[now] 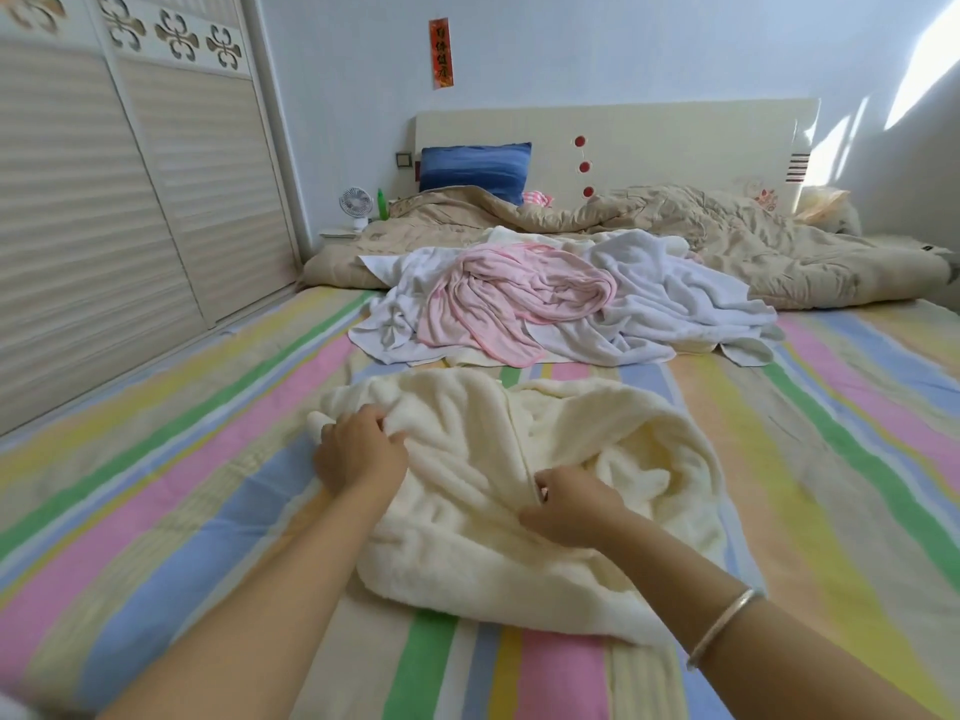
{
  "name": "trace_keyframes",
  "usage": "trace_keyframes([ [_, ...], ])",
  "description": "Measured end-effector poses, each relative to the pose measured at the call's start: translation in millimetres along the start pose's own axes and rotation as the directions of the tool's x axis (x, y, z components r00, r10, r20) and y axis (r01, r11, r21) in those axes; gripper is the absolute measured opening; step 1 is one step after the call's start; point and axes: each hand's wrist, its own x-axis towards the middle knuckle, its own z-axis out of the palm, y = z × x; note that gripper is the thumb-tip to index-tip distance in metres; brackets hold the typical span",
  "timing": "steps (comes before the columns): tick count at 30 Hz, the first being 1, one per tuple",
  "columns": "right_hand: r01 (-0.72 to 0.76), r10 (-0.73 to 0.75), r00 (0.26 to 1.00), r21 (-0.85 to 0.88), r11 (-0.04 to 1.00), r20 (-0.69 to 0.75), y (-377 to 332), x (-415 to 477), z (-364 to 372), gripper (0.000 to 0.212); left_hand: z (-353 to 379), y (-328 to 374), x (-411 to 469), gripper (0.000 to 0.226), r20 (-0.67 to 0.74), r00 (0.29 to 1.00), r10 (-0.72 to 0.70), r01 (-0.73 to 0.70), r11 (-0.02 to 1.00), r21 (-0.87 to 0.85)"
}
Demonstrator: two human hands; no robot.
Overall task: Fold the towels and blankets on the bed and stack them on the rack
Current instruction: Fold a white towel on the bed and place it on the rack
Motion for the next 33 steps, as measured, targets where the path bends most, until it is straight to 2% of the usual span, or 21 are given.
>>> trace_keyframes([
  [1, 0.032, -0.038, 0.997, 0.087, 0.996, 0.067, 3, -9, -3, 0.007, -4, 5, -1, 0.014, 0.02, 0.999, -0.025, 0.026, 0.999, -0.041],
  [3, 0.056, -0.121, 0.956, 0.241, 0.969, 0.267, 6, -31, -14, 0.005, -6, 18, -8, 0.023, 0.077, 0.995, -0.068, 0.074, 0.995, -0.073],
  [5, 0.082, -0.18, 0.88, 0.232, 0.969, 0.44, 6, -51, -25, 0.018, -7, 35, -21, 0.033, 0.029, 0.999, -0.013, 0.015, 0.997, -0.075],
  [7, 0.059, -0.19, 0.826, 0.252, 0.966, 0.53, 4, -61, -35, 0.032, -6, 53, -34, 0.044, 0.02, 0.966, 0.259, -0.254, 0.958, -0.132],
  [8, 0.022, -0.183, 0.822, 0.292, 0.956, 0.54, 3, -61, -39, 0.036, -4, 59, -41, 0.047, 0.126, 0.892, 0.434, -0.415, 0.897, -0.15],
  [9, -0.024, -0.167, 0.839, 0.341, 0.94, 0.518, 4, -58, -42, 0.037, 1, 60, -48, 0.045, 0.302, 0.785, 0.542, -0.536, 0.837, -0.108],
  [10, -0.053, -0.135, 0.887, 0.386, 0.921, 0.442, 6, -52, -44, 0.035, 5, 58, -52, 0.044, 0.493, 0.683, 0.539, -0.617, 0.787, -0.005],
  [11, -0.047, -0.082, 0.952, 0.406, 0.912, 0.295, 9, -43, -45, 0.03, 8, 52, -54, 0.048, 0.645, 0.623, 0.444, -0.659, 0.742, 0.126],
  [12, -0.011, -0.026, 0.995, 0.366, 0.931, 0.095, 13, -32, -46, 0.026, 11, 44, -55, 0.055, 0.714, 0.621, 0.325, -0.66, 0.707, 0.252],
  [13, 0.035, -0.004, 0.993, 0.263, 0.964, -0.118, 15, -21, -45, 0.023, 13, 34, -54, 0.062, 0.711, 0.661, 0.24, -0.626, 0.698, 0.347],
  [15, 0.117, -0.093, 0.933, 0.048, 0.992, -0.347, 14, 4, -39, 0.029, 11, 19, -52, 0.073, 0.61, 0.758, 0.23, -0.54, 0.746, 0.39],
  [17, 0.216, -0.213, 0.913, -0.029, 0.976, -0.347, 4, 30, -31, 0.049, 6, 14, -49, 0.085, 0.555, 0.782, 0.283, -0.524, 0.78, 0.341],
  [18, 0.251, -0.254, 0.914, -0.051, 0.967, -0.316, -3, 44, -26, 0.061, 6, 12, -48, 0.093, 0.567, 0.757, 0.325, -0.544, 0.794, 0.273],
  [19, 0.266, -0.278, 0.918, -0.078, 0.961, -0.283, -7, 58, -23, 0.072, 6, 13, -49, 0.1, 0.6, 0.696, 0.394, -0.593, 0.787, 0.171],
  [21, 0.253, -0.271, 0.94, -0.108, 0.961, -0.207, -13, 87, -15, 0.092, 5, 17, -55, 0.106, 0.703, 0.5, 0.505, -0.711, 0.703, 0.0],
  [23, 0.186, -0.195, 0.973, -0.081, 0.979, -0.123, -11, 108, -8, 0.101, 11, 20, -60, 0.105, 0.801, 0.371, 0.47, -0.764, 0.645, -0.026],
  [25, 0.11, -0.12, 0.992, -0.168, 0.98, -0.048, -5, 117, 0, 0.088, 22, 26, -62, 0.096, 0.821, 0.385, 0.421, -0.779, 0.625, 0.044],
  [27, 0.056, -0.08, 0.99, -0.205, 0.977, -0.113, 5, 121, 7, 0.063, 31, 36, -59, 0.065, 0.761, 0.449, 0.468, -0.809, 0.575, 0.123],
  [29, 0.028, -0.024, 0.966, 0.011, 1.0, -0.257, 12, 123, 2, 0.052, 35, 44, -46, 0.036, 0.633, 0.523, 0.571, -0.822, 0.535, 0.197],
  [31, -0.017, 0.119, 0.918, 0.264, 0.964, -0.377, 18, 124, -12, 0.045, 32, 37, -14, 0.034, 0.507, 0.632, 0.587, -0.769, 0.556, 0.316],
  [33, -0.048, 0.322, 0.827, 0.511, 0.858, -0.462, 31, 117, -38, 0.042, 16, 22, 30, 0.038, 0.372, 0.761, 0.531, -0.647, 0.581, 0.494],
])
